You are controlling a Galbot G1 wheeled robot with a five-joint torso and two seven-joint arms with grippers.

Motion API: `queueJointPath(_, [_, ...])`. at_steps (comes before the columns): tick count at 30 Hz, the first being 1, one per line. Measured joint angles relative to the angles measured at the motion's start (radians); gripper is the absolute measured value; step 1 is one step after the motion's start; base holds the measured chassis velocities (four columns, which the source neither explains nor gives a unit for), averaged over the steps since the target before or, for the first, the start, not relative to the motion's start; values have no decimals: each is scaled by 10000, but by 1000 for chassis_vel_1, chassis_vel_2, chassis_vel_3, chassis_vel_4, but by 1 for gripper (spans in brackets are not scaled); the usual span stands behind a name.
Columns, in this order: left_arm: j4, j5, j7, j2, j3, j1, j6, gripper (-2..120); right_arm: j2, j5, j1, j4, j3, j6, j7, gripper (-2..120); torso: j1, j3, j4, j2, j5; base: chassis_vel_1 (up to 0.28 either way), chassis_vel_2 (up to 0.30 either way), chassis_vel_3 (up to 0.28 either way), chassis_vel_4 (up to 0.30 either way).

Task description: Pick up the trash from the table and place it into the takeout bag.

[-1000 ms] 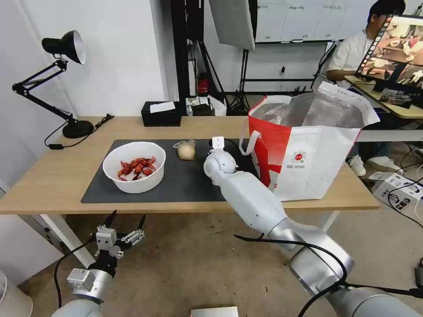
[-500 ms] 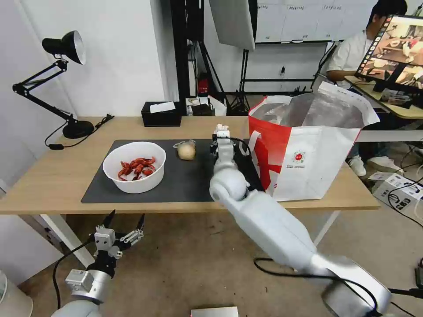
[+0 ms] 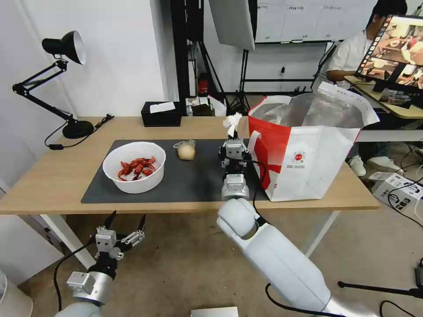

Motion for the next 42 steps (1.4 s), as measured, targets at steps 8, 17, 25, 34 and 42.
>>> queueJointPath(8, [-23, 99, 1, -57, 67, 29, -6, 100, -243, -360, 608, 383, 583, -198, -61, 0, 1, 0, 0, 0, -1, 0, 0, 0, 0])
queueJointPath(17, [-53, 196, 3, -100, 141, 82, -19, 100, -807, 1275, 1474, 1106, 1047, -2097, 1003, 0, 1, 1, 1, -1, -1, 0, 0, 0, 0])
queueJointPath(25, [-71, 244, 5, -87, 215, 92, -22, 100, -1894, 4062, 1818, 1785, 1250, -3487, 2085, 0, 1, 1, 0, -1, 0, 0, 0, 0, 0])
queueJointPath(34, [-71, 309, 5, -113, 353, 24, -2, 100, -2456, 5904, 1765, 2215, 1406, -4166, 2418, 17, 2, 1, 0, -1, -1, 0, 0, 0, 0])
queueJointPath(42, [-146, 278, 5, -52, 288, 63, 29, 100, -2790, 6842, 1843, 2477, 1466, -4793, 2625, 47, 1, 1, 0, -1, -1, 0, 0, 0, 0])
